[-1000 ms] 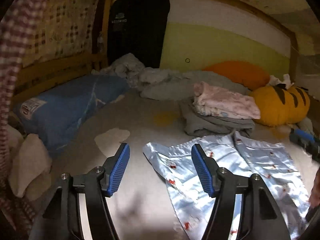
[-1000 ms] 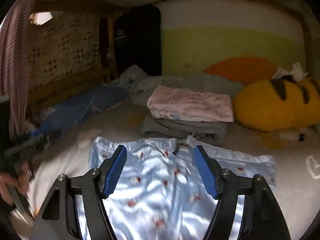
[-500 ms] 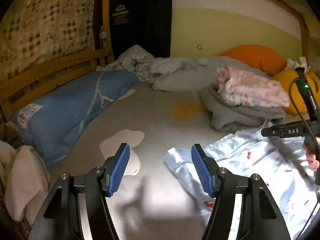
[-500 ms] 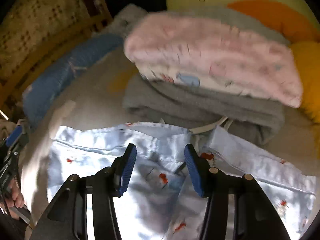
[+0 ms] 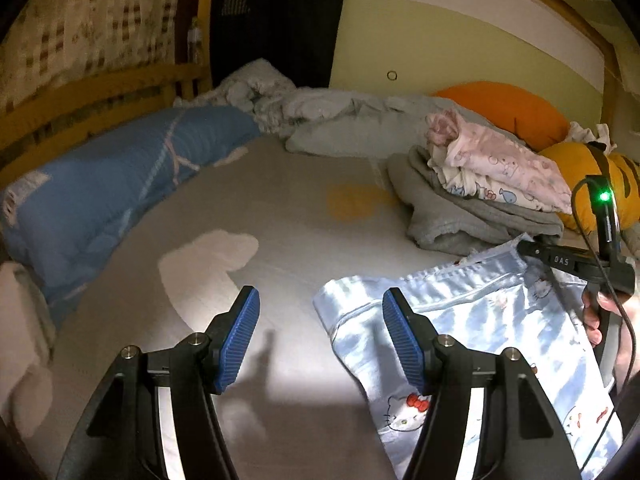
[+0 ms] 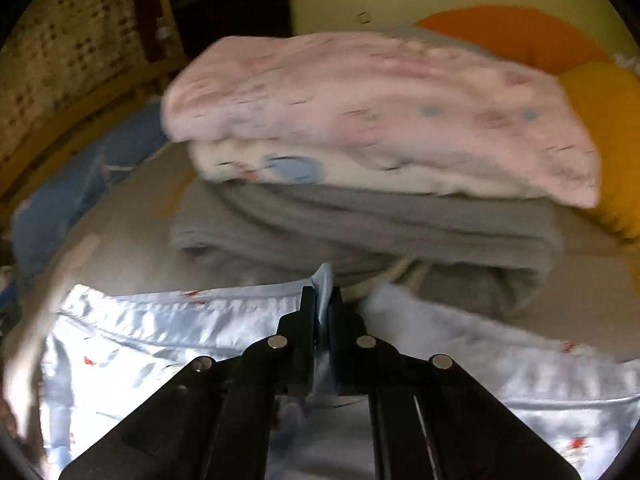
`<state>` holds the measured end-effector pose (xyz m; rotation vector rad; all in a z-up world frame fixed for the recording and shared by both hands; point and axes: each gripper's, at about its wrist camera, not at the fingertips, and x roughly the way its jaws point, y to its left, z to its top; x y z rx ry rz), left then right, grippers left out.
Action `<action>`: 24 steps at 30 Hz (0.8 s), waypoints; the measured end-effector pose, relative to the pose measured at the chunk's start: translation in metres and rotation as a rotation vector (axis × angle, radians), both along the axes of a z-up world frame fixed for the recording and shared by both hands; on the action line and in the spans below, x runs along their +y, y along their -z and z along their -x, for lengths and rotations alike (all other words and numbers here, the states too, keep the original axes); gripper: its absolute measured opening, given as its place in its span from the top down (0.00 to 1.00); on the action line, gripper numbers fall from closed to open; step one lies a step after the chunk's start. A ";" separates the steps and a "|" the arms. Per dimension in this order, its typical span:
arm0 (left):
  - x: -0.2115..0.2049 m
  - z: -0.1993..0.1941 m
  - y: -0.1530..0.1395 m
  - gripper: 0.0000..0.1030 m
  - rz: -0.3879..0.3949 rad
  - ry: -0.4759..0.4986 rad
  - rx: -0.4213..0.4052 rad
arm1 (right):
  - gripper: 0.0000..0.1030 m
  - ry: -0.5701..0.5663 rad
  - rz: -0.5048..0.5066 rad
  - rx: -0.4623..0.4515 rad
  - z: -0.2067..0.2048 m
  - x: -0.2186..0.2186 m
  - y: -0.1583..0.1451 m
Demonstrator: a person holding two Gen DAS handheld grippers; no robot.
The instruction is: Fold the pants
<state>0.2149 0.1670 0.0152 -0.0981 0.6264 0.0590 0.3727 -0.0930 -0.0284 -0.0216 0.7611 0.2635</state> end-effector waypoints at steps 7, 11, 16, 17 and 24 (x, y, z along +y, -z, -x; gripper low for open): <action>-0.003 -0.017 0.018 0.39 0.092 0.075 0.062 | 0.95 -0.045 -0.047 -0.007 0.003 -0.010 -0.007; 0.000 -0.030 0.029 0.39 0.150 0.074 0.103 | 0.96 -0.061 -0.068 -0.016 0.009 -0.003 -0.014; 0.011 -0.057 0.037 0.86 0.251 0.078 0.167 | 0.95 -0.094 -0.084 -0.017 0.012 -0.008 -0.011; 0.011 -0.057 0.037 0.98 0.247 0.083 0.167 | 0.95 -0.099 -0.088 -0.016 0.012 -0.009 -0.010; 0.011 -0.033 0.005 0.98 0.068 -0.010 0.050 | 0.95 -0.153 -0.132 -0.046 0.017 0.000 -0.017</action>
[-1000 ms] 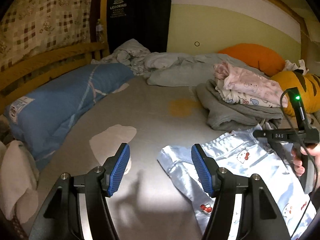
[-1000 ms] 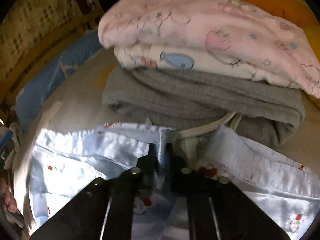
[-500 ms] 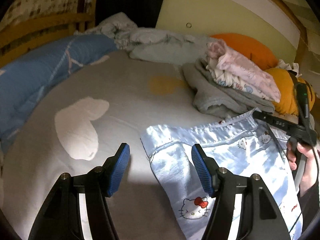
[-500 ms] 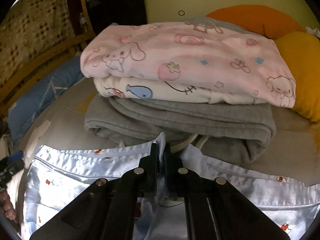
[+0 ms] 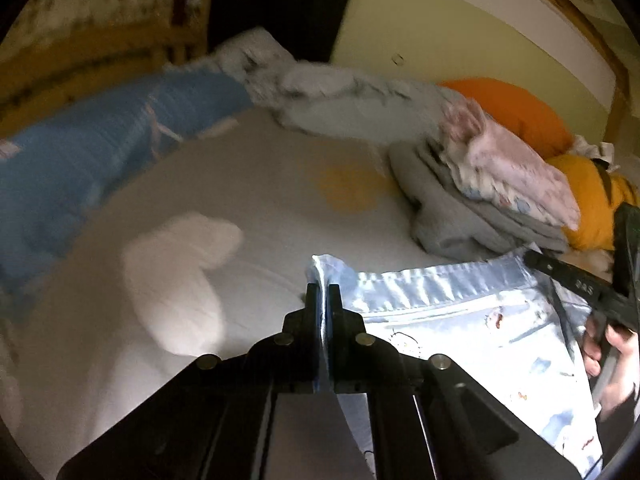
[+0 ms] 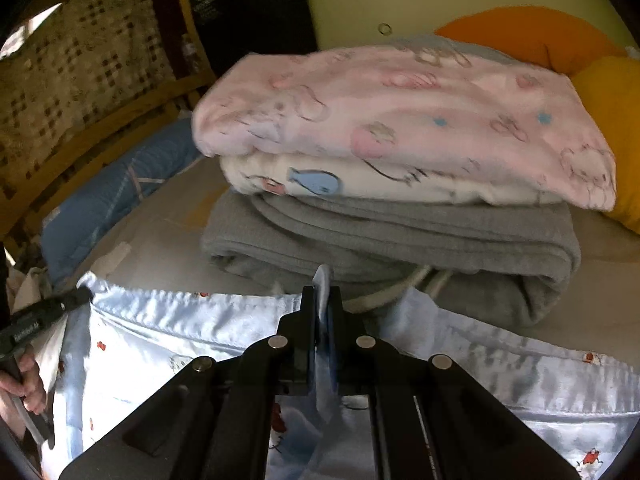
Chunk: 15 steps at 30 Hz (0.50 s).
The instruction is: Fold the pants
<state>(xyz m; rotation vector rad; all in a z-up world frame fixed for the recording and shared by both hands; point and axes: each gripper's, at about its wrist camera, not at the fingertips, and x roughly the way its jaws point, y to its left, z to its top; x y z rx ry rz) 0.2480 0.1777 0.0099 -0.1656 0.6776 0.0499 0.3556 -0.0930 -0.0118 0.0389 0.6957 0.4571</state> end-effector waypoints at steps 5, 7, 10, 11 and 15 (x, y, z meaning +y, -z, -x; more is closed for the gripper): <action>0.004 0.006 -0.008 0.98 -0.156 -0.086 0.014 | 0.95 -0.040 0.007 0.011 0.004 0.026 0.000; 0.011 0.001 0.002 0.98 -0.158 -0.122 0.065 | 0.95 -0.045 0.041 0.034 0.003 0.037 0.009; 0.020 -0.009 0.021 0.98 -0.149 -0.175 0.156 | 0.95 -0.040 0.093 0.056 0.002 0.046 0.020; 0.021 -0.012 0.027 0.98 -0.163 -0.186 0.177 | 0.95 -0.034 0.098 0.054 0.002 0.045 0.021; 0.018 -0.017 0.040 0.98 -0.220 -0.195 0.206 | 0.67 0.026 0.082 0.047 0.003 0.029 0.019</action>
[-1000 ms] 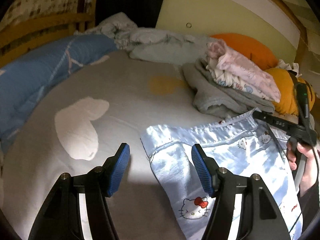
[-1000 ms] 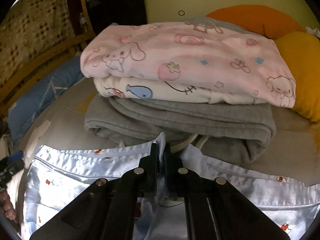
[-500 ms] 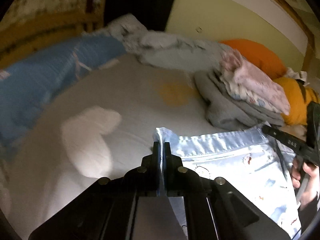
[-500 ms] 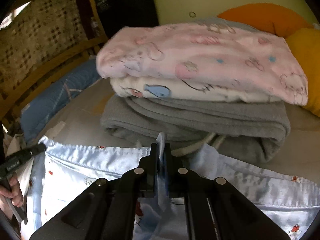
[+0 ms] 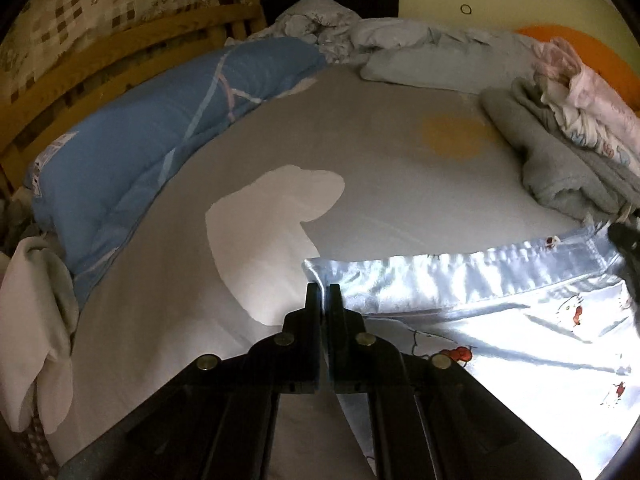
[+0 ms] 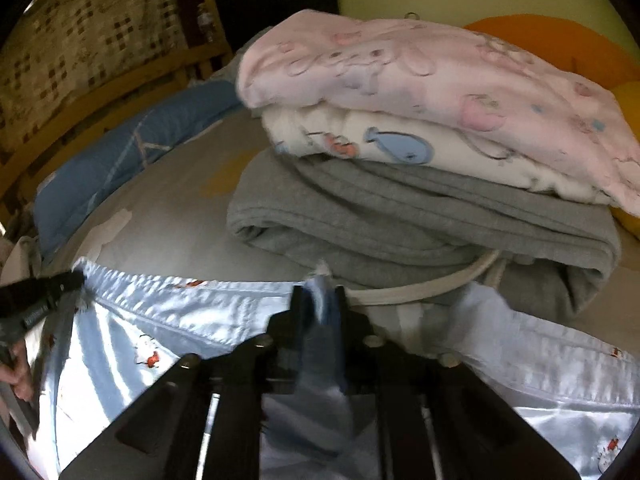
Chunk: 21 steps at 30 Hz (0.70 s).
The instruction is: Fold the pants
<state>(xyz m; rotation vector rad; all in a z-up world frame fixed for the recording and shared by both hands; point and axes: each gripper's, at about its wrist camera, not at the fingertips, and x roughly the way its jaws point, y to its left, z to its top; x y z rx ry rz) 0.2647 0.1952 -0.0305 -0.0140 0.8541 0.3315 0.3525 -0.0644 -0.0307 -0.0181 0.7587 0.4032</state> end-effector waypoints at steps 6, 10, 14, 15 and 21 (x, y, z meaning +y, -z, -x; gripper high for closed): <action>-0.008 0.008 -0.016 0.83 -0.031 0.060 -0.076 | 0.48 0.085 -0.061 -0.061 0.007 -0.035 -0.028; -0.024 0.024 -0.044 0.56 -0.087 0.105 -0.183 | 0.32 0.154 -0.062 -0.170 0.029 -0.060 -0.076; -0.055 0.051 -0.084 0.34 -0.110 0.182 -0.329 | 0.17 0.206 -0.060 -0.316 0.071 -0.099 -0.129; -0.065 0.055 -0.094 0.29 -0.097 0.209 -0.359 | 0.17 0.215 -0.050 -0.328 0.078 -0.107 -0.135; -0.142 0.043 -0.127 0.28 0.064 0.353 -0.377 | 0.17 0.386 -0.029 -0.291 0.098 -0.195 -0.149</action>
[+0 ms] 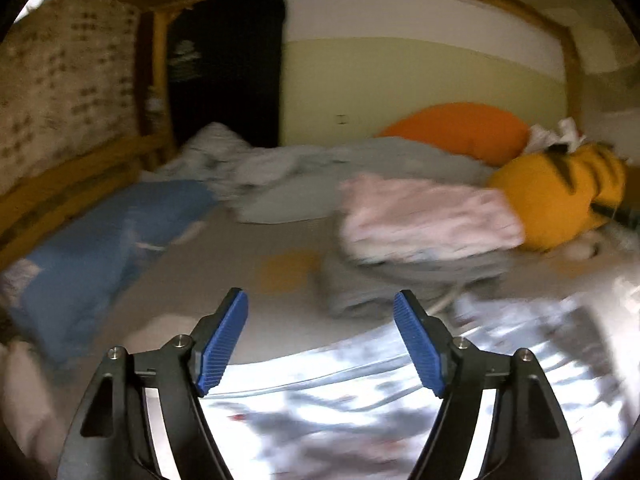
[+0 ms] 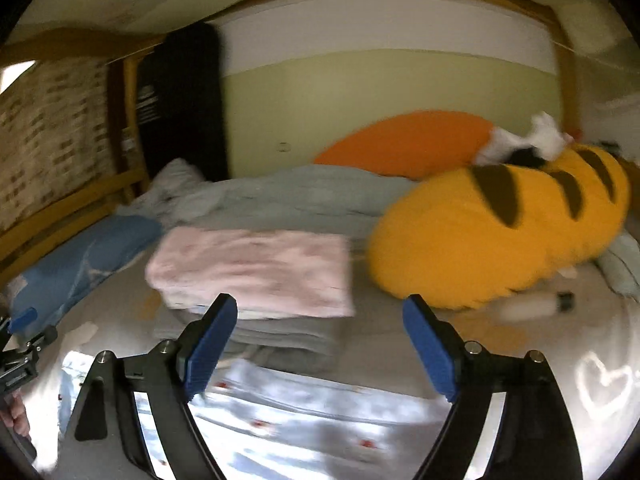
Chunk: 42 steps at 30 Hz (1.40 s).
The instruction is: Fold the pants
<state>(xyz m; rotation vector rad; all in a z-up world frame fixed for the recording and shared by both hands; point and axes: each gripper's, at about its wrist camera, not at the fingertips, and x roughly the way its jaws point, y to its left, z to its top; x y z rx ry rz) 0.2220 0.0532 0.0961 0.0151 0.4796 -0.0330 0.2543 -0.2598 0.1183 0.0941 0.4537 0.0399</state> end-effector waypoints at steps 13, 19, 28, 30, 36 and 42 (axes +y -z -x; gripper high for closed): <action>-0.115 -0.088 0.022 0.36 0.189 0.164 0.124 | 0.17 0.145 -0.196 0.259 -0.013 -0.139 0.070; -0.100 -0.109 0.067 0.44 0.227 0.158 0.249 | 0.25 0.156 -0.300 0.439 -0.034 -0.153 0.116; -0.092 -0.120 0.097 0.46 0.299 0.199 0.341 | 0.79 0.103 -0.410 0.494 -0.045 -0.153 0.150; -0.091 -0.122 0.101 0.47 0.330 0.225 0.344 | 0.92 0.128 -0.441 0.476 -0.044 -0.157 0.151; -0.091 -0.129 0.112 0.47 0.385 0.279 0.377 | 0.97 0.190 -0.329 0.340 -0.025 -0.155 0.120; -0.107 -0.135 0.129 0.55 0.377 0.331 0.466 | 0.97 0.255 -0.311 0.451 -0.042 -0.162 0.142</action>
